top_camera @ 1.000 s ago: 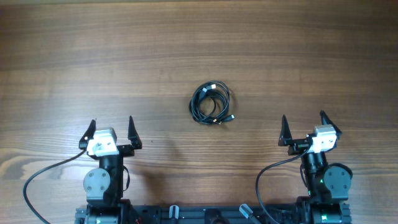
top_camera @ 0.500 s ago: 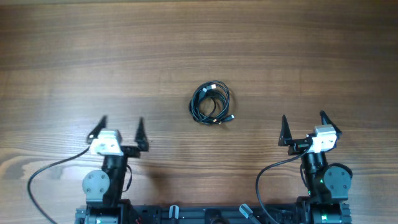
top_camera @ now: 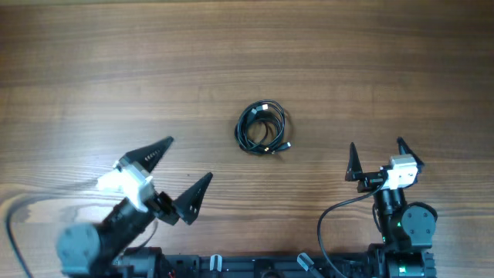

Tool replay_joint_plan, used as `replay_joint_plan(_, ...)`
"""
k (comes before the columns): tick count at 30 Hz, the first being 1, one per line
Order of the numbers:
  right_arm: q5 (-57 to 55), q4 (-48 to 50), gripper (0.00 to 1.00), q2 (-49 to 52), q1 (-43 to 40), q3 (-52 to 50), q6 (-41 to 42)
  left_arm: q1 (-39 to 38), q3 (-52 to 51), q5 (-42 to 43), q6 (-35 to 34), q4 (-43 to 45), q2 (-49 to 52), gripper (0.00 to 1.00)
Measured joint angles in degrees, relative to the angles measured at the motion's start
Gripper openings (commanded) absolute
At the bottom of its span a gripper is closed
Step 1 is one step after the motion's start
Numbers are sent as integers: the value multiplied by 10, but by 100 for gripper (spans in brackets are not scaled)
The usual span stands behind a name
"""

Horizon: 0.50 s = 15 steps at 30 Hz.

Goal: Untangle cables
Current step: 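Raise both grippers and move them toward the black cable bundle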

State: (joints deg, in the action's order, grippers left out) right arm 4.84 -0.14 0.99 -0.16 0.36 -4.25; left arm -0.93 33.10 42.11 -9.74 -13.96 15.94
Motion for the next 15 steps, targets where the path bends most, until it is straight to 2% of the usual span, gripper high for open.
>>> replay_joint_plan(2,7,14,100,2,0,0,1,-1,123,0,29,-145,106,100)
replay_joint_plan(4,74,32,100,1,-1,0,61,-1,209,9,42,-202,207,100)
replay_joint_plan(5,167,31,100,1,-2,0,166,-1,229,30,43,-204,249,100)
replay_joint_plan(6,213,31,100,1,-2,0,223,-1,231,46,42,-204,273,100)
replay_joint_plan(8,273,67,100,1,-2,0,395,-1,231,75,36,-204,305,100)
replay_joint_plan(9,287,100,100,3,-2,0,470,-1,231,84,34,-204,316,100)
replay_joint_plan(10,312,183,100,3,-2,0,502,-1,231,91,34,-206,323,100)
replay_joint_plan(11,325,261,100,3,-2,2,521,-1,231,93,33,-206,324,100)
replay_joint_plan(12,332,291,100,2,-2,17,525,-1,231,93,32,-208,325,100)
replay_joint_plan(13,337,285,100,2,-2,40,522,-1,231,92,32,-211,325,100)
replay_joint_plan(15,334,159,100,8,-2,130,472,-1,232,92,32,-217,325,100)
